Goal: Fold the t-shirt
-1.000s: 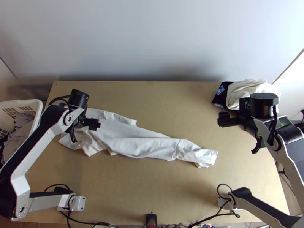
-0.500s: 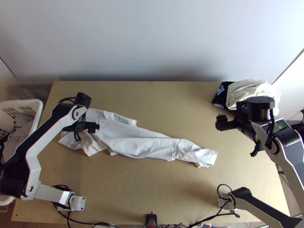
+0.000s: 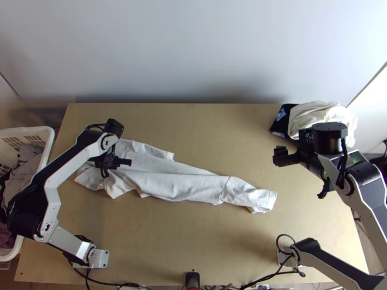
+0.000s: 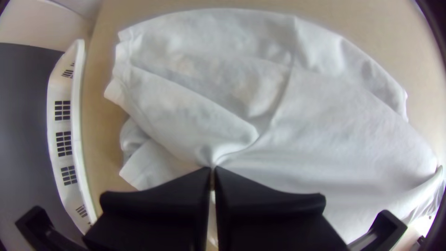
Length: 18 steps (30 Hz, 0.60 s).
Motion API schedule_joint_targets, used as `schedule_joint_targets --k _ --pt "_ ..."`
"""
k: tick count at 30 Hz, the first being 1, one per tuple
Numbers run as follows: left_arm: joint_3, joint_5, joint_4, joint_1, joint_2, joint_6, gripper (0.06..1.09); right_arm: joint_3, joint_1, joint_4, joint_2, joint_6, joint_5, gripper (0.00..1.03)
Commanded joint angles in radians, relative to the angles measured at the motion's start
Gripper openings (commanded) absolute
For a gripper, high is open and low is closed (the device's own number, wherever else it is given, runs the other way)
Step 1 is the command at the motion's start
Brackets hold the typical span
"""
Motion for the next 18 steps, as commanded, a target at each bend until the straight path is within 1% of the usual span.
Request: schedule_joint_targets --k 1,6,10,18 --pt "0.016 -0.003 -0.008 -0.013 0.007 0.026 0.10 0.007 0.000 0.007 0.011 0.000 0.000 0.98" --pt "0.111 0.025 -0.031 -0.097 -0.071 0.055 0.10 0.022 0.005 0.007 0.020 -0.010 0.000 0.98" --pt "0.239 0.074 -0.065 -0.200 -0.125 0.078 0.10 0.039 0.009 0.007 0.034 -0.020 0.000 0.98" --pt "0.480 0.074 -0.081 -0.462 -0.119 0.103 0.10 0.048 0.019 0.007 0.039 -0.018 0.000 0.98"
